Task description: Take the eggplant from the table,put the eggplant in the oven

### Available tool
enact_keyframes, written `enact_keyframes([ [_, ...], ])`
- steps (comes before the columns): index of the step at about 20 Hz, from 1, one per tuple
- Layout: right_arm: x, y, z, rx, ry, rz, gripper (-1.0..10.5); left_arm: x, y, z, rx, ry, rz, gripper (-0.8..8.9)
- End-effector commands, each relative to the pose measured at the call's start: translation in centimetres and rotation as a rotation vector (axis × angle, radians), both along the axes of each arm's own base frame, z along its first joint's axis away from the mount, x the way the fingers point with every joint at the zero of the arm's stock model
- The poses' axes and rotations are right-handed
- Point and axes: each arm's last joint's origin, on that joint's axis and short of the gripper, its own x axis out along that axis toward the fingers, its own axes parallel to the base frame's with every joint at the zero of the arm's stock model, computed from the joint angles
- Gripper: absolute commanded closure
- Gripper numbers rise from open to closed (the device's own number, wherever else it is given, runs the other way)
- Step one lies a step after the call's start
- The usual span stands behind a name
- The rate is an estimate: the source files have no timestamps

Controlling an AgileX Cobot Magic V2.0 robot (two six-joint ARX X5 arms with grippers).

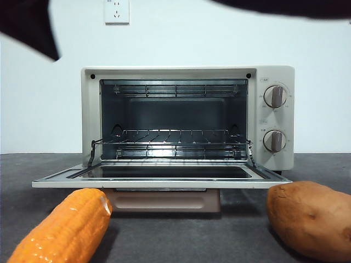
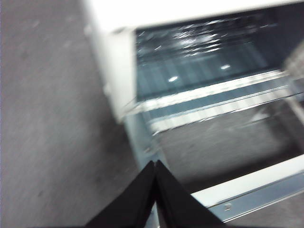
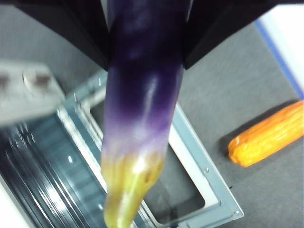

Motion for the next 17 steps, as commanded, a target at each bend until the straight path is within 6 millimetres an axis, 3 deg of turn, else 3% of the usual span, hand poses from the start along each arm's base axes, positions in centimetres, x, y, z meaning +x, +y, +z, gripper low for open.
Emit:
enact_keyframes([
  [1,1.4,2.1,-0.6,-0.019,-0.059,0.078,7.8,-0.2,1.0,-1.2,-0.043,0.014,0.053,8.08],
  [5,4.5,5.7,-3.3,-0.115,-0.163,0.166,7.8,-0.7,2.5,-2.9,-0.111,0.066,0.122,8.08],
  [10,8.1,9.9,-7.3,-0.292,-0.380,0.227,7.8,-0.7,2.6,-3.1,-0.121,0.078,0.121,8.08],
  [14,10.9,11.8,-10.0,-0.395,-0.500,0.280,7.8,-0.7,2.6,-3.1,-0.120,0.076,0.121,8.08],
  [17,13.0,11.9,-11.8,-0.422,-0.521,0.208,7.8,-0.7,2.6,-3.1,-0.120,0.077,0.121,8.08],
])
